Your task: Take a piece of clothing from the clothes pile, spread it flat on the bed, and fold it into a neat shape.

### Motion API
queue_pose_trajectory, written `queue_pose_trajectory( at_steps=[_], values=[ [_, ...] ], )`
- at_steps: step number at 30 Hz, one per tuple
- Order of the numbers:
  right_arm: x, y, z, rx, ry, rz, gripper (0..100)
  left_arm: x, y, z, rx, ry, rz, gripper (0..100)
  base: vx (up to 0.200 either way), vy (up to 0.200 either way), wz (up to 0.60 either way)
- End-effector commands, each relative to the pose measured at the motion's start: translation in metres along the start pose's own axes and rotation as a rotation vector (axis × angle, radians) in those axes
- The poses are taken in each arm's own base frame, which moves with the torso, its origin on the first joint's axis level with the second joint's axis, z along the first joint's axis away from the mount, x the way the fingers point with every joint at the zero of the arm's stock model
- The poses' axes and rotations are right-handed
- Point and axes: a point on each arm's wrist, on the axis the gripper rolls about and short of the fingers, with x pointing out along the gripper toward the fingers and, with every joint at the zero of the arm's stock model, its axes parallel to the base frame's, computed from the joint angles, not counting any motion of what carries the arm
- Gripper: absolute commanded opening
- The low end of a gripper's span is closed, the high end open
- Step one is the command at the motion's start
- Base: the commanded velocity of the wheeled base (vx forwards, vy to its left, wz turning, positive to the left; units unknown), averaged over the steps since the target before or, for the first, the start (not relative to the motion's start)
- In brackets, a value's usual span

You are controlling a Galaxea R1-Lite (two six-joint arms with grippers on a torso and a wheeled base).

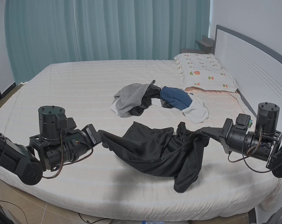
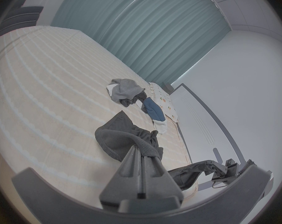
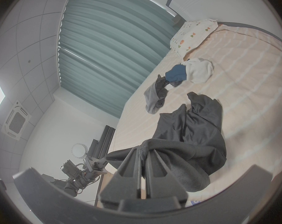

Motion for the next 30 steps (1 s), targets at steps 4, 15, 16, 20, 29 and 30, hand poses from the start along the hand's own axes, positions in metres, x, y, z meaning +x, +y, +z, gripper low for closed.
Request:
queue_pose_trajectory(
  at_steps=[4,15,16,20,29,30],
  values=[
    [0.0,-0.004,-0.004,0.003,0.015,-0.015,0,-0.003,0.006,-0.008,-0.008,0.017,0.023,0,0.0,0.0,0.0],
    [0.002,-0.006,-0.004,0.007,0.002,-0.036,0,-0.005,0.006,-0.012,0.005,0.027,0.023,0,0.0,0.0,0.0],
    [0.002,-0.006,-0.004,0.004,-0.003,-0.038,0,-0.005,0.005,-0.012,0.002,0.021,0.017,0,0.0,0.0,0.0],
    [0.001,-0.004,-0.003,0.001,-0.025,-0.046,0,-0.005,0.005,-0.01,-0.009,0.007,0.012,0,0.0,0.1,0.0],
    [-0.001,0.0,-0.003,-0.005,-0.045,-0.041,0,-0.014,0.0,-0.003,-0.011,-0.023,-0.012,0,0.0,0.2,0.0],
    [-0.001,0.0,-0.003,-0.005,-0.047,-0.044,0,-0.014,0.0,-0.003,-0.012,-0.025,-0.013,0,0.0,0.2,0.0]
  ],
)
